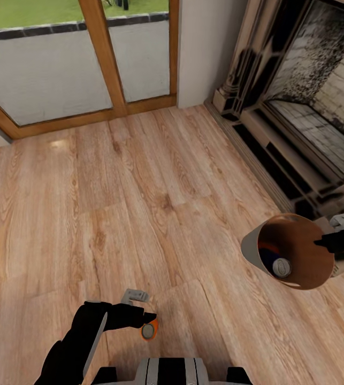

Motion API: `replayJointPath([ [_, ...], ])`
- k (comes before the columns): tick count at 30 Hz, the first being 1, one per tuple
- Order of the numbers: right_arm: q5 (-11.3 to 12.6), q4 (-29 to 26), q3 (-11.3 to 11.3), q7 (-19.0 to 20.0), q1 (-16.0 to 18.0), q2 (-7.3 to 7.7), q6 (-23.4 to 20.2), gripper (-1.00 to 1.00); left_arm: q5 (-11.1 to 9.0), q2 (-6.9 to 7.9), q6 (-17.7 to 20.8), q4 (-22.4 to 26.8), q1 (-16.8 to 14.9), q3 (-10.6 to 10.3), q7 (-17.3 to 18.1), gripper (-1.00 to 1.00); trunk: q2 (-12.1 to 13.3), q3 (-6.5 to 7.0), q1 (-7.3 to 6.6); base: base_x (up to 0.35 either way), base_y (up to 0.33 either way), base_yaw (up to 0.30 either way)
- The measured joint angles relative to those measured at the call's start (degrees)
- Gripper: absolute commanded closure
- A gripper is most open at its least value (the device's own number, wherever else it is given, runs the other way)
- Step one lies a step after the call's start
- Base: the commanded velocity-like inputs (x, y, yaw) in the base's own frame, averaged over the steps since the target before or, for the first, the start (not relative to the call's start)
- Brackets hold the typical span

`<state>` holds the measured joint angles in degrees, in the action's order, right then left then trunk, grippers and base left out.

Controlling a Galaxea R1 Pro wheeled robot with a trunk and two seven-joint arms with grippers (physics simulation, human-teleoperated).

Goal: Put the three can of soda from the living room inside the tash can in the kitchen.

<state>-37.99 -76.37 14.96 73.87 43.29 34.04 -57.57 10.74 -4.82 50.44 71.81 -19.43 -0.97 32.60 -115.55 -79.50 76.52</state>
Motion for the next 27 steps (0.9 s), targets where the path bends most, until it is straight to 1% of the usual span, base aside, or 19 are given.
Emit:
replayJointPath([
  [4,-1.32,0.01,-0.64,0.02,-0.02,-0.12,-0.01,1.00,0.00,0.02,0.00,-0.01,0.00,0.00,0.00,-1.00,-1.60,-0.84,0.88,0.000,0.000,0.014],
  [5,-2.65,0.02,-1.68,0.13,-0.02,-0.17,-0.12,1.00,0.00,0.04,0.00,-0.02,0.00,-0.01,0.00,-1.00,-2.00,-1.06,1.10,0.000,0.000,0.046],
  [7,-3.82,0.01,-2.46,0.15,-0.01,-0.18,0.15,1.00,0.00,0.06,0.00,0.01,0.00,0.00,0.00,-1.00,-2.81,-1.51,1.54,0.000,0.000,0.060],
  [11,-4.12,0.00,-3.06,0.26,-0.01,-0.20,-0.14,1.00,0.00,0.07,0.00,0.04,0.00,0.00,0.01,-1.00,-4.41,-2.44,2.42,0.000,0.000,0.072],
  [19,-4.45,-0.03,-3.32,0.26,0.00,-0.20,-0.02,1.00,0.00,0.07,0.00,0.13,0.00,0.00,0.01,-1.00,-7.62,-4.09,4.17,0.000,0.000,0.020],
  [27,-4.41,-0.06,-3.41,0.36,0.00,-0.20,-0.03,1.00,0.01,0.07,0.00,0.16,0.02,-0.01,0.01,-1.00,-10.83,-6.14,5.93,0.000,0.000,0.001],
])
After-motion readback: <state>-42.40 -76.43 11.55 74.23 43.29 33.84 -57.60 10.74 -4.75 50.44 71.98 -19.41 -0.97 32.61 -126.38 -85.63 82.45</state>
